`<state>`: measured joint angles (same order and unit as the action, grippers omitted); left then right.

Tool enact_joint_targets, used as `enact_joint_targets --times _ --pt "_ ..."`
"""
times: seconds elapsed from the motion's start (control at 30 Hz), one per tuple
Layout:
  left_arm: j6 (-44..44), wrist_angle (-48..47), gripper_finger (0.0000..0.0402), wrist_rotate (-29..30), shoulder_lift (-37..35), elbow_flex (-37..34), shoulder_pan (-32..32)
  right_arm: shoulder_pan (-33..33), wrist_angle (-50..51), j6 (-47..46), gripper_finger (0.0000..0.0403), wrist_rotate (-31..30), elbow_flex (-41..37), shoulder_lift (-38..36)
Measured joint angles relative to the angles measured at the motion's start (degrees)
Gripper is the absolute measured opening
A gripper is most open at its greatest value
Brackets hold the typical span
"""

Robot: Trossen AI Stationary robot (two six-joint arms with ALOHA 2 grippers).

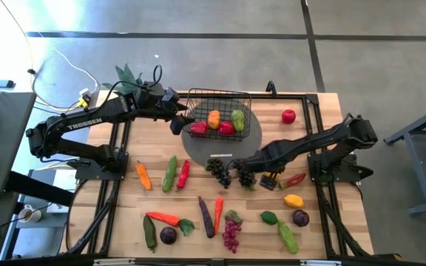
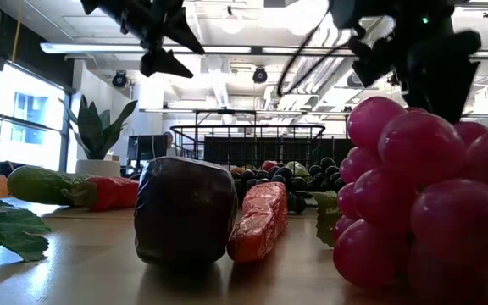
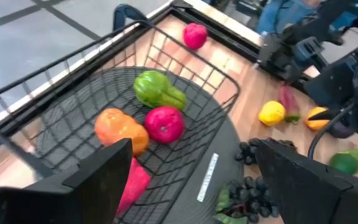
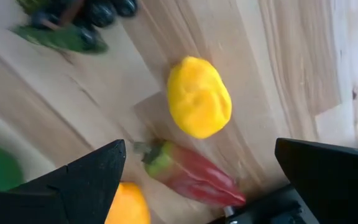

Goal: Build produce basket
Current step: Put the yellow lemon into the wire basket

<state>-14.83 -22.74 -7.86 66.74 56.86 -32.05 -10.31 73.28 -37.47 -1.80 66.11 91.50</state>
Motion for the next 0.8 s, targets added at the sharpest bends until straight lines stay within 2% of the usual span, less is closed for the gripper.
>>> enact_joint_targets --times 0.33,0.6,0.7,0.8 --pt "-0.2 -1.1 0.0333 0.2 0.0 0.0 0.2 0.0 -12.0 0.5 0.0397 -1.0 -10.7 0.0" --pt "-1.1 -3.2 0.0333 4.0 0.0 0.0 1.6 0.0 -21.3 -0.1 0.0395 -1.9 -17.6 0.0" --pt "-1.1 -3.3 0.0333 4.0 0.0 0.0 2.0 0.4 -23.2 -0.1 0.0376 -2.2 -19.2 0.0" --pt "-1.1 -3.2 0.0333 4.0 0.0 0.0 2.2 0.8 -24.3 -0.8 0.0339 -1.6 -19.7 -0.1"
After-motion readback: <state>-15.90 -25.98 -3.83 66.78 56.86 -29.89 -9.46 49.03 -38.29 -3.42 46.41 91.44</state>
